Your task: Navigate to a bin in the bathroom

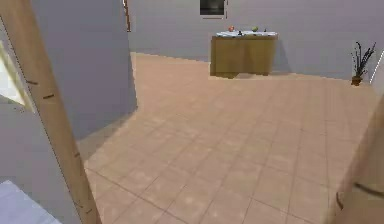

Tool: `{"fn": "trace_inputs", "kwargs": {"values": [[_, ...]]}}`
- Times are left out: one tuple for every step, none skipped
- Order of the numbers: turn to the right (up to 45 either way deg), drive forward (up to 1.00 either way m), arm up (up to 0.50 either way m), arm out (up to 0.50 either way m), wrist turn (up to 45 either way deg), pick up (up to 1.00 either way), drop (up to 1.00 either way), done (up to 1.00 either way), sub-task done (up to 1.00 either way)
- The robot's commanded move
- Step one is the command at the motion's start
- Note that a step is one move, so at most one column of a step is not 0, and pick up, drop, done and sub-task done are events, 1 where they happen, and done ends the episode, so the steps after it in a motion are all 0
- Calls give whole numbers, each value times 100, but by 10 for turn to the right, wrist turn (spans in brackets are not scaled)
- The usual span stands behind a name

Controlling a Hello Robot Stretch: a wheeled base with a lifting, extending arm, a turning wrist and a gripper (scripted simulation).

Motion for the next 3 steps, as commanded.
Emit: {"fn": "trace_inputs", "kwargs": {"values": [[-450, 0, 0, 0, 0, 0, 0, 0, 0], [-450, 0, 0, 0, 0, 0, 0, 0, 0], [-180, 0, 0, 0, 0, 0, 0, 0, 0]]}}
